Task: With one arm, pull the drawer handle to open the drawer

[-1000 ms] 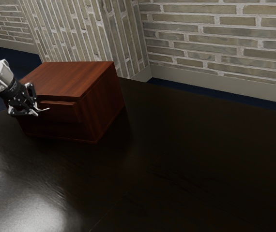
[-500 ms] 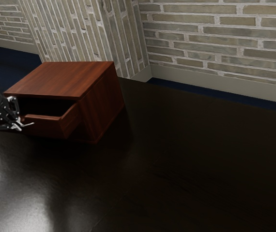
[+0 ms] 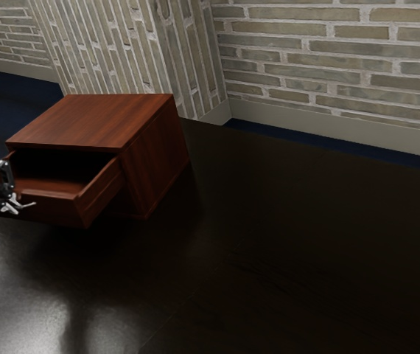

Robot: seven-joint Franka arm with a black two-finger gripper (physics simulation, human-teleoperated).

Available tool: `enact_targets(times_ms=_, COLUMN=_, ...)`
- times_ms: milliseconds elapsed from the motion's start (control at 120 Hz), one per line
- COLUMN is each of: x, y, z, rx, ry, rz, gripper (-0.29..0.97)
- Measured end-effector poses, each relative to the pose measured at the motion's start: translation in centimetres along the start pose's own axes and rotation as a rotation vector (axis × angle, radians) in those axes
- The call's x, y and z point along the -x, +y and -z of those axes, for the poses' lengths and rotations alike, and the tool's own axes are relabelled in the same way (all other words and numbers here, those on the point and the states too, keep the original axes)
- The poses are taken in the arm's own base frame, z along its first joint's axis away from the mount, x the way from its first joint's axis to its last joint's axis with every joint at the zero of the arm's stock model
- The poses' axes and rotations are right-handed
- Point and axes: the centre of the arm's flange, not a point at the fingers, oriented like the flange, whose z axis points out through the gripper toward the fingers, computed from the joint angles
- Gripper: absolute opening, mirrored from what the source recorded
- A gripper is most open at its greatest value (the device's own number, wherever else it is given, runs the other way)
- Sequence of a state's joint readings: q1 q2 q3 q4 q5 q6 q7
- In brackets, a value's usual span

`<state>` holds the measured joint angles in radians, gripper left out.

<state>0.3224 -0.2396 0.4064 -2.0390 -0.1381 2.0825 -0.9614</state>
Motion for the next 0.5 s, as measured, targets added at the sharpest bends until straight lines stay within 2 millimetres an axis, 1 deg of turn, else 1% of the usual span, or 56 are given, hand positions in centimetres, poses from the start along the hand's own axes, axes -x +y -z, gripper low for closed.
enact_targets(times_ms=317, x=-0.2, y=-1.8, z=0.8, rx=0.012, ry=-0.011, rz=0.014, gripper=-0.11)
enact_targets(times_ms=500, x=-0.2, y=-2.7, z=0.9, rx=0.013, ry=-0.016, rz=0.019, gripper=-0.11)
